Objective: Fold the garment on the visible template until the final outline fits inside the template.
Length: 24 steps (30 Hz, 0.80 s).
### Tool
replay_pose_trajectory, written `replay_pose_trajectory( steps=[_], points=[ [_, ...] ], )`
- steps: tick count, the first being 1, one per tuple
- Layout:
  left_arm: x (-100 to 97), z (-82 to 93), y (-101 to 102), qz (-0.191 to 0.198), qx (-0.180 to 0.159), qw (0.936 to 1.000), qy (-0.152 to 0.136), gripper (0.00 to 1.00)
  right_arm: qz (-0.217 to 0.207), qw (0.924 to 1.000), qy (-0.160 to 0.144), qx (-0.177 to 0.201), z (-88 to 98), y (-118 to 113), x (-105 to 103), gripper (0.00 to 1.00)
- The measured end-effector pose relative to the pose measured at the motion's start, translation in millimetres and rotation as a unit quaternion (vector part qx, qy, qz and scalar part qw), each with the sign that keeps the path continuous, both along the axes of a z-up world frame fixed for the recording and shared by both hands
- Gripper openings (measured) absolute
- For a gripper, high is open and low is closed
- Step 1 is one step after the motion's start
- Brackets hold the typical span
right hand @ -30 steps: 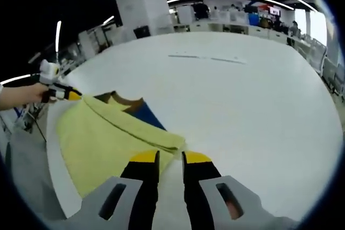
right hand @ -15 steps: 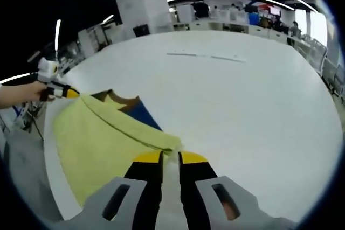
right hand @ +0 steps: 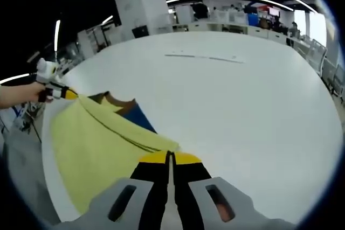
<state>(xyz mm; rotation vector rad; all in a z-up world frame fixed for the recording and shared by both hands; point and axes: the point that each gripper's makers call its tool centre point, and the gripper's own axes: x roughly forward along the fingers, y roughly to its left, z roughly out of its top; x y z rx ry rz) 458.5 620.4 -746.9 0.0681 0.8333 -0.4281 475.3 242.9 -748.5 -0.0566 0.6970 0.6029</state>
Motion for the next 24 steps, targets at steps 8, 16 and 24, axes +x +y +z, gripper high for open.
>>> replay_pose_trajectory(
  steps=[8, 16, 24],
  points=[
    [2.9, 3.4, 1.6, 0.002, -0.001, 1.0000, -0.005, 0.00, 0.000, 1.0000, -0.005, 0.004, 5.7, -0.3, 3.5, 0.01],
    [14.4, 4.5, -0.6, -0.003, -0.001, 1.0000, -0.008, 0.00, 0.004, 1.0000, -0.007, 0.001, 6.3, 1.4, 15.1, 0.01],
    [32.0, 6.4, -6.2, -0.014, 0.002, 0.9998, -0.013, 0.00, 0.003, 1.0000, -0.003, -0.006, 2.5, -0.6, 32.4, 0.01]
  ],
)
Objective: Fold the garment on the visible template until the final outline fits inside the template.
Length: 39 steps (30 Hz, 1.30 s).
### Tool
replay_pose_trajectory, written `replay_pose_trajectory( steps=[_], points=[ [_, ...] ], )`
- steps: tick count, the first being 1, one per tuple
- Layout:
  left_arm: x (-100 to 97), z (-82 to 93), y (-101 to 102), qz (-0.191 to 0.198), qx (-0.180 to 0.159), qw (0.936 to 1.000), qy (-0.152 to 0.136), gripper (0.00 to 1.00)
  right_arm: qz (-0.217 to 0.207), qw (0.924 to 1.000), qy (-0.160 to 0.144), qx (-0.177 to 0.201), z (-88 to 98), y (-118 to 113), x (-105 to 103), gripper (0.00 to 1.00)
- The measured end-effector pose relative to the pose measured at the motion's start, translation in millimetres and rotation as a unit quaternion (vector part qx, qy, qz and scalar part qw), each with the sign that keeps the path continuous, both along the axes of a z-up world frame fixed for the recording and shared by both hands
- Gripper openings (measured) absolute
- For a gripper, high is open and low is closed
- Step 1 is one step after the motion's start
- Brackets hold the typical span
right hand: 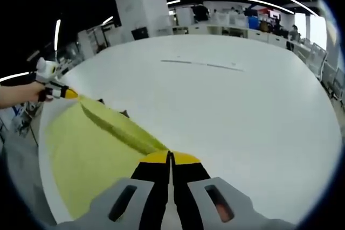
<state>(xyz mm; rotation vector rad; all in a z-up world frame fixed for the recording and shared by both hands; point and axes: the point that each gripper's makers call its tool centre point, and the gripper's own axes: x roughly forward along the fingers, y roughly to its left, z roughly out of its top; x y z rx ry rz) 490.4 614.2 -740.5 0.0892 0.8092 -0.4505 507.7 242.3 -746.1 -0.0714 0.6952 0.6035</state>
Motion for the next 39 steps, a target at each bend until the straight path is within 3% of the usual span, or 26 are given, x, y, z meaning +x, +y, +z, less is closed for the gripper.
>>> replay_pose_trajectory(
  steps=[6, 13, 24, 32, 39],
  points=[
    [5.6, -4.8, -6.2, -0.009, 0.004, 0.9999, 0.004, 0.00, -0.002, 0.9998, 0.001, -0.017, -4.0, -5.1, 11.7, 0.01],
    [5.3, -10.9, -7.8, -0.015, 0.007, 0.9998, 0.013, 0.00, 0.003, 0.9999, 0.003, -0.013, -2.3, -1.4, 8.3, 0.01],
    [5.5, -11.2, -7.0, -0.017, 0.010, 0.9997, 0.014, 0.00, 0.074, 0.9960, -0.012, -0.049, -10.2, 19.5, -5.4, 0.01],
    [1.7, -4.7, -7.6, -0.017, 0.003, 0.9998, 0.010, 0.04, 0.085, 0.9944, -0.050, -0.038, 5.0, 27.9, -3.5, 0.01],
    [-3.3, 1.4, -5.1, -0.011, 0.000, 0.9999, 0.008, 0.08, 0.089, 0.9940, -0.058, -0.026, 13.7, 30.6, -10.3, 0.05]
  ],
)
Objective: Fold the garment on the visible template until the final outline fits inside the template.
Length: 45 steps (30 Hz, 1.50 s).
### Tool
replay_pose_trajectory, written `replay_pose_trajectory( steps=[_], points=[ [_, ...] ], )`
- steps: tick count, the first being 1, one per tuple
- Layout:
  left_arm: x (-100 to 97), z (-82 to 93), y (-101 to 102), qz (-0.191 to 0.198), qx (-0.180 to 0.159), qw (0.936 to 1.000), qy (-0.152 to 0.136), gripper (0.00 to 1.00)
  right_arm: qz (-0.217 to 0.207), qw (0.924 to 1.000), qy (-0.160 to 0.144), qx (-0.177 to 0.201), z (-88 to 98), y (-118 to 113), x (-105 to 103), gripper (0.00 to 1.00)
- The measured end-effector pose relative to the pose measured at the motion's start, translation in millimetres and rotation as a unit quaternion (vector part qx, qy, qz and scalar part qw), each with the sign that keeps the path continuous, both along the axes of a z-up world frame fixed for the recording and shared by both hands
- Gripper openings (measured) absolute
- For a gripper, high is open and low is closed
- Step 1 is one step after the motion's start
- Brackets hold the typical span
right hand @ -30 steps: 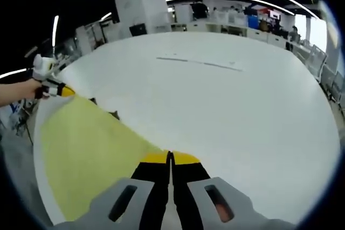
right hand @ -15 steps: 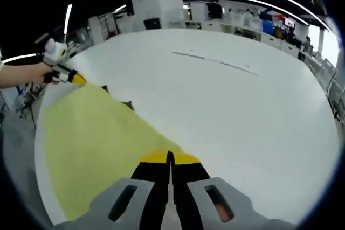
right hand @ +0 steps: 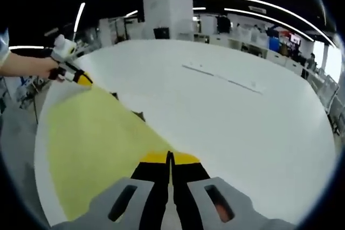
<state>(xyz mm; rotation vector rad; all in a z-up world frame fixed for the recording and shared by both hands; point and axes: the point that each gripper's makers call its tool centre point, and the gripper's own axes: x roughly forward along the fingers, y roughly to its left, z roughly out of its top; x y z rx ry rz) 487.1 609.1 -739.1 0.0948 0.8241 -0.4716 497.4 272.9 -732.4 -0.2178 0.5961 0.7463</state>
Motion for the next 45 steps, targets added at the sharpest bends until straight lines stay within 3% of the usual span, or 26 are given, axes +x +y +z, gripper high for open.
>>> replay_pose_trajectory(
  steps=[9, 19, 30, 45],
  points=[
    [-13.4, 8.1, -4.1, -0.007, -0.005, 1.0000, -0.001, 0.15, -0.002, 0.9996, 0.023, 0.017, 1.9, 2.2, -22.7, 0.23],
    [-33.2, 18.0, -10.2, -0.019, -0.017, 0.9997, -0.002, 0.23, -0.002, 0.9986, 0.039, 0.036, 6.8, 3.5, -47.6, 0.36],
    [-58.9, 23.4, -3.6, -0.018, -0.024, 0.9995, 0.008, 0.34, -0.022, 0.9970, 0.058, 0.046, 9.2, -1.4, -71.8, 0.52],
    [-94.0, 30.3, -1.1, -0.018, -0.035, 0.9991, 0.016, 0.48, -0.035, 0.9954, 0.063, 0.063, 18.6, -5.2, -97.4, 0.60]
  ],
)
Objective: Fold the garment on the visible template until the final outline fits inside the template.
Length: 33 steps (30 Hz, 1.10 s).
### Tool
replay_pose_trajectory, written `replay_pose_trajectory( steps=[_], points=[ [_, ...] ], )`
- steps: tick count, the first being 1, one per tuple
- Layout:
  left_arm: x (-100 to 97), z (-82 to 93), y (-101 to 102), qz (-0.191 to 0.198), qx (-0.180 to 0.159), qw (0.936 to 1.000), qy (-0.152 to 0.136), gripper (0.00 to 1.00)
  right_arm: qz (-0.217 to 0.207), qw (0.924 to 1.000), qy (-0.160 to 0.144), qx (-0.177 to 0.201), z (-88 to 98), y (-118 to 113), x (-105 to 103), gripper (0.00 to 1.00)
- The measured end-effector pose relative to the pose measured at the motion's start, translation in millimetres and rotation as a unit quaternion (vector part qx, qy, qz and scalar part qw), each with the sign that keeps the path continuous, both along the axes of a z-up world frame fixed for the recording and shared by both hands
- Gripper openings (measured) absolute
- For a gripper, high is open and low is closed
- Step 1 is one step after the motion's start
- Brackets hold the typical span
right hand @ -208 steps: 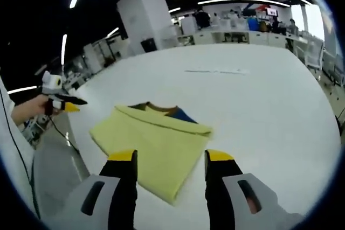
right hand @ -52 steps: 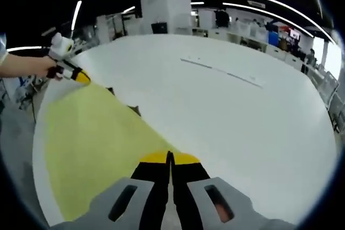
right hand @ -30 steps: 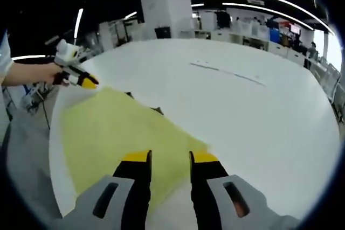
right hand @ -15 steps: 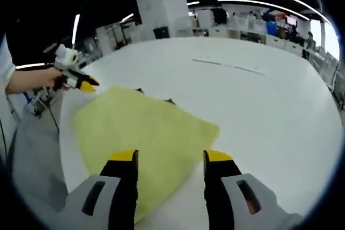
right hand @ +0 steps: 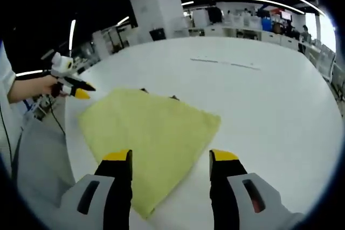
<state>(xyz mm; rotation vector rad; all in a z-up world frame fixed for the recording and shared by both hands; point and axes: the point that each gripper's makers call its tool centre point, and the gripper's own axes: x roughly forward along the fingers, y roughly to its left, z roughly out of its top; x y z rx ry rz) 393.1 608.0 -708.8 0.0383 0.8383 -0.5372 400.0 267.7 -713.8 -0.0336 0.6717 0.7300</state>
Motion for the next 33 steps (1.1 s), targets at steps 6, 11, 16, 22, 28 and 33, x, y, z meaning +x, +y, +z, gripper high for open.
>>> replay_pose_trajectory(
  steps=[6, 11, 16, 22, 28, 33],
  points=[
    [-14.8, 4.2, 0.8, 0.002, -0.010, 0.9999, 0.003, 0.55, -0.015, 0.9997, -0.002, 0.018, 7.7, -1.4, -9.3, 0.69],
    [-29.3, 6.7, 1.3, 0.000, -0.012, 0.9999, 0.006, 0.60, -0.015, 0.9997, 0.004, 0.021, 8.3, -1.5, -21.3, 0.73],
    [-42.8, 9.5, 3.2, 0.004, -0.012, 0.9999, 0.012, 0.68, -0.026, 0.9992, 0.004, 0.029, 14.3, -3.7, -32.7, 0.80],
    [-58.4, 18.6, 3.4, 0.010, -0.021, 0.9997, 0.009, 0.76, -0.033, 0.9990, 0.005, 0.031, 19.7, -7.8, -46.8, 0.84],
    [-73.5, 23.4, 3.7, 0.010, -0.024, 0.9996, 0.010, 0.81, -0.039, 0.9987, 0.005, 0.033, 23.3, -11.5, -60.6, 0.88],
    [-86.3, 27.8, 3.8, 0.010, -0.028, 0.9995, 0.011, 0.87, -0.045, 0.9981, 0.007, 0.040, 27.8, -12.8, -70.0, 0.92]
  ],
)
